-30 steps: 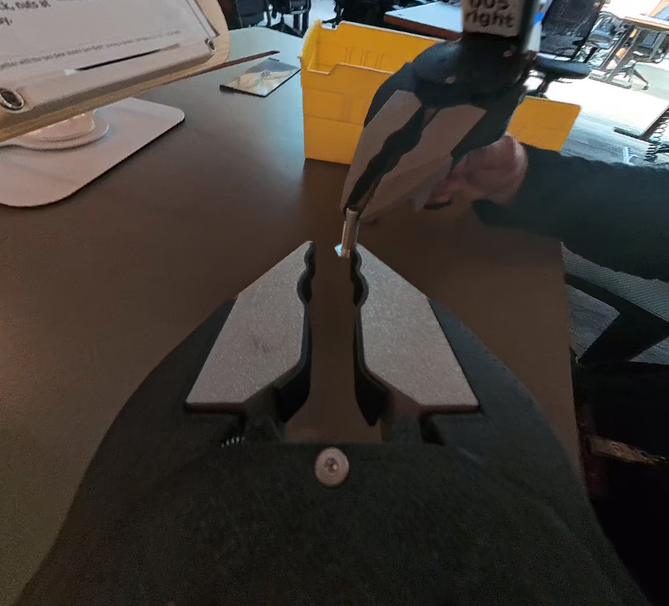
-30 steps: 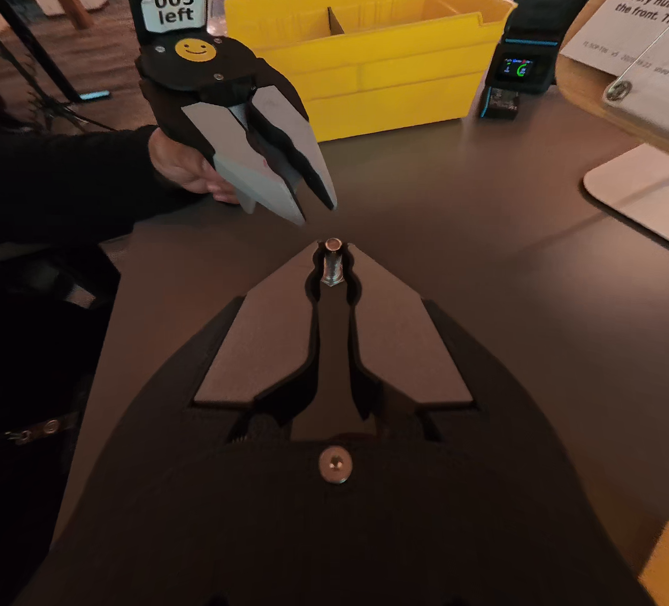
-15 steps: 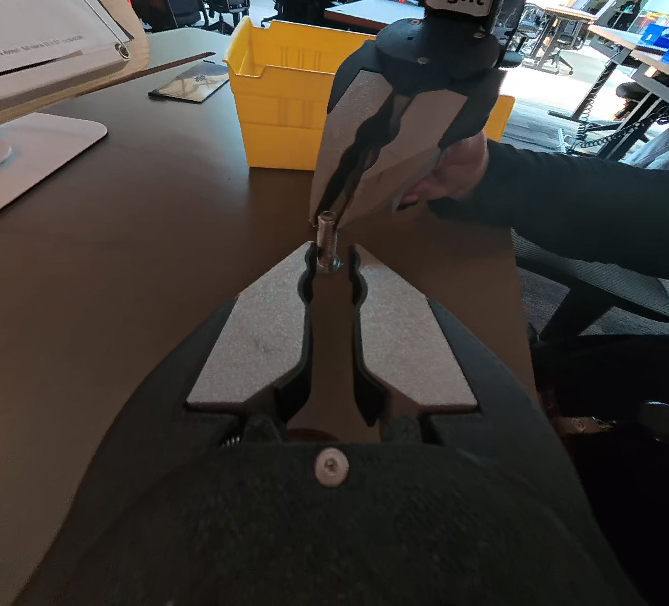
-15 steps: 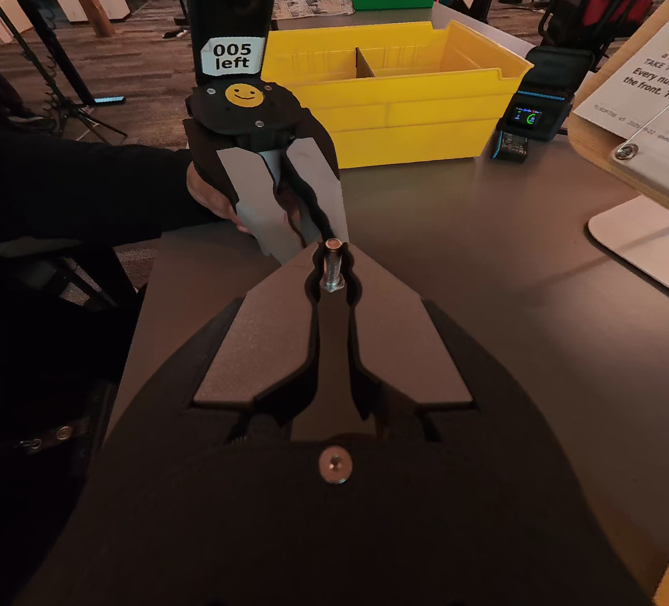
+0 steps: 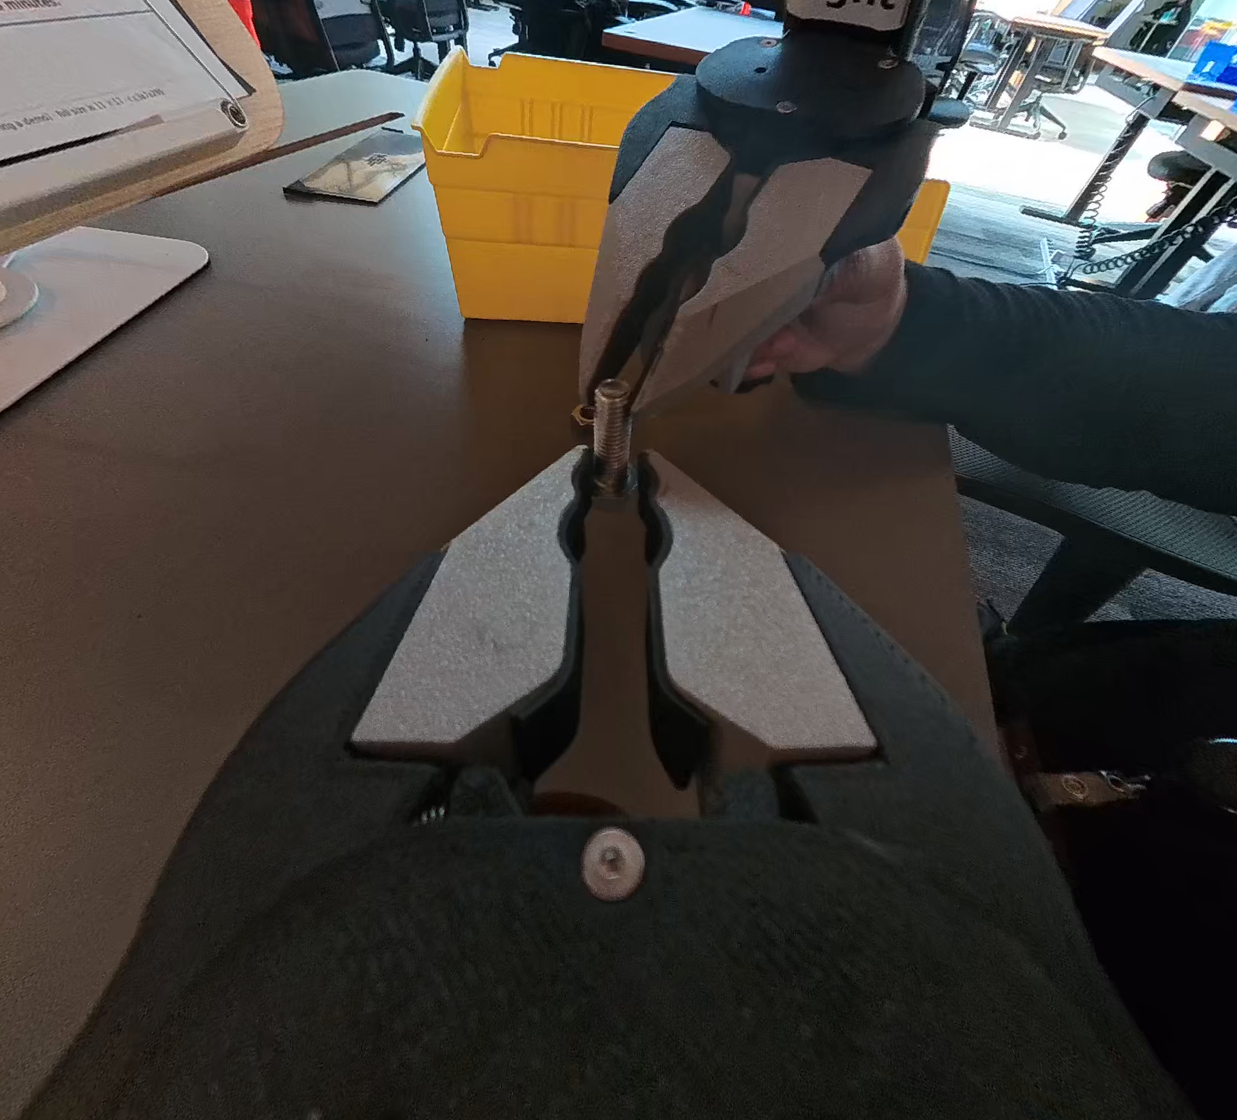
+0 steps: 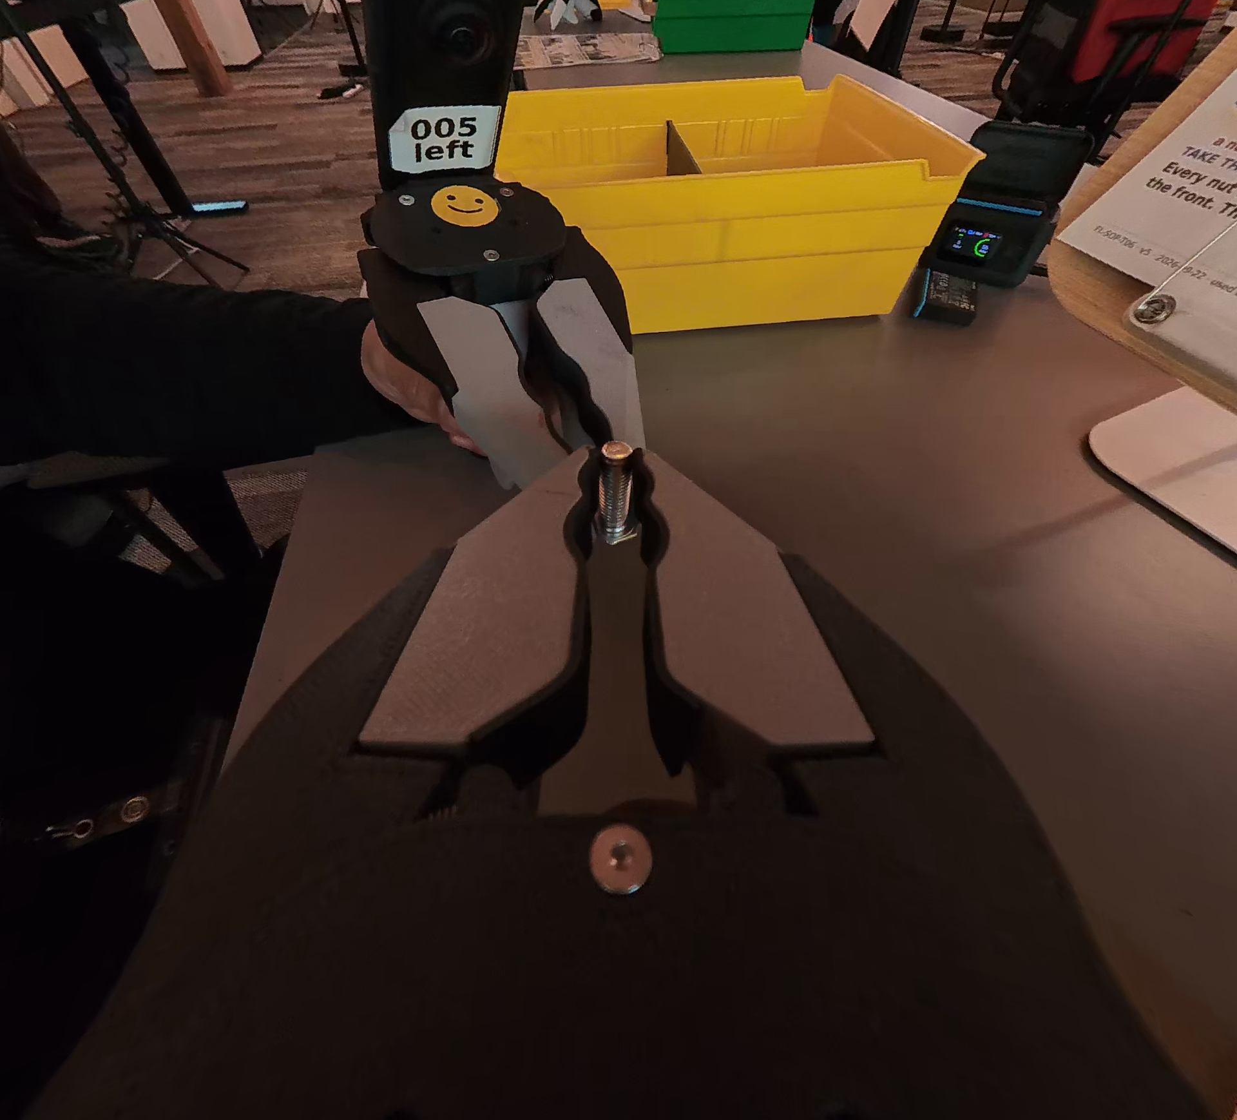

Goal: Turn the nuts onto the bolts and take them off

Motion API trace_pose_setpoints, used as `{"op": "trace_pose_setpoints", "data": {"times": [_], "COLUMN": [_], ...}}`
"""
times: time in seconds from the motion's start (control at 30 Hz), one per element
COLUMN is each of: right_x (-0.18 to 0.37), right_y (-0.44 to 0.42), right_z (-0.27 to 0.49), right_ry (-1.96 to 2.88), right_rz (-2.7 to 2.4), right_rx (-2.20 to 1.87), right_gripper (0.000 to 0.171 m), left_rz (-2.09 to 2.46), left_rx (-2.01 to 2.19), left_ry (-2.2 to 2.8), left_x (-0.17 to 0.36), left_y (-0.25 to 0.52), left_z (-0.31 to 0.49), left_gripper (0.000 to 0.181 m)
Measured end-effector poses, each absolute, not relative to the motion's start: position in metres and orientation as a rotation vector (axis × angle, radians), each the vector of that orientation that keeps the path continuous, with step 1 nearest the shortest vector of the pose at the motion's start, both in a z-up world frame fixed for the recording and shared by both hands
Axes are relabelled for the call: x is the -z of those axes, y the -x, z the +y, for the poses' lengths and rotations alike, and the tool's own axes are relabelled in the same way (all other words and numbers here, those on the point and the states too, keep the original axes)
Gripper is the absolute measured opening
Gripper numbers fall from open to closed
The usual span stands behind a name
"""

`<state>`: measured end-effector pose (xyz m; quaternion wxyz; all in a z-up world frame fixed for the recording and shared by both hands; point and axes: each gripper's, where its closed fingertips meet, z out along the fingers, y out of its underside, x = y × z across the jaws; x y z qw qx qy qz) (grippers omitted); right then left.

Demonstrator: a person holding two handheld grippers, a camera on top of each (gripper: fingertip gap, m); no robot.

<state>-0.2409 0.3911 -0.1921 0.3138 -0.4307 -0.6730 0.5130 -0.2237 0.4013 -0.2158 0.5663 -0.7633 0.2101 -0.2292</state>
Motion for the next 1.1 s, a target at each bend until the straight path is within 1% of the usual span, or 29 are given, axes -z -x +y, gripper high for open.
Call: {"op": "trace_pose_setpoints", "data": {"times": [0.73, 0.77, 0.83, 0.87, 0.93, 1.1], "right_x": [0.1912, 0.1910, 0.1907, 0.1908, 0.1903, 0.1916], "right_y": [0.2391, 0.2389, 0.2387, 0.2387, 0.2386, 0.2389], "right_z": [0.3887, 0.3886, 0.3895, 0.3901, 0.3897, 0.3892], "right_ry": [1.137, 1.137, 1.140, 1.141, 1.140, 1.140], "right_rz": [-1.778, -1.778, -1.775, -1.773, -1.773, -1.778], "right_rx": [-1.370, -1.373, -1.372, -1.370, -1.376, -1.365], "right_gripper": [0.007, 0.007, 0.007, 0.007, 0.007, 0.007], "left_rz": [0.492, 0.486, 0.478, 0.480, 0.478, 0.478], "left_rx": [0.553, 0.568, 0.577, 0.576, 0.558, 0.552], "left_ry": [1.794, 1.794, 1.791, 1.785, 1.784, 1.794], "left_x": [0.2155, 0.2152, 0.2143, 0.2136, 0.2135, 0.2151], "left_y": [0.2217, 0.2214, 0.2217, 0.2215, 0.2223, 0.2220], "left_z": [0.4010, 0.4008, 0.4006, 0.4001, 0.4006, 0.4014], "left_gripper": [0.008, 0.009, 0.016, 0.015, 0.008, 0.008]}}
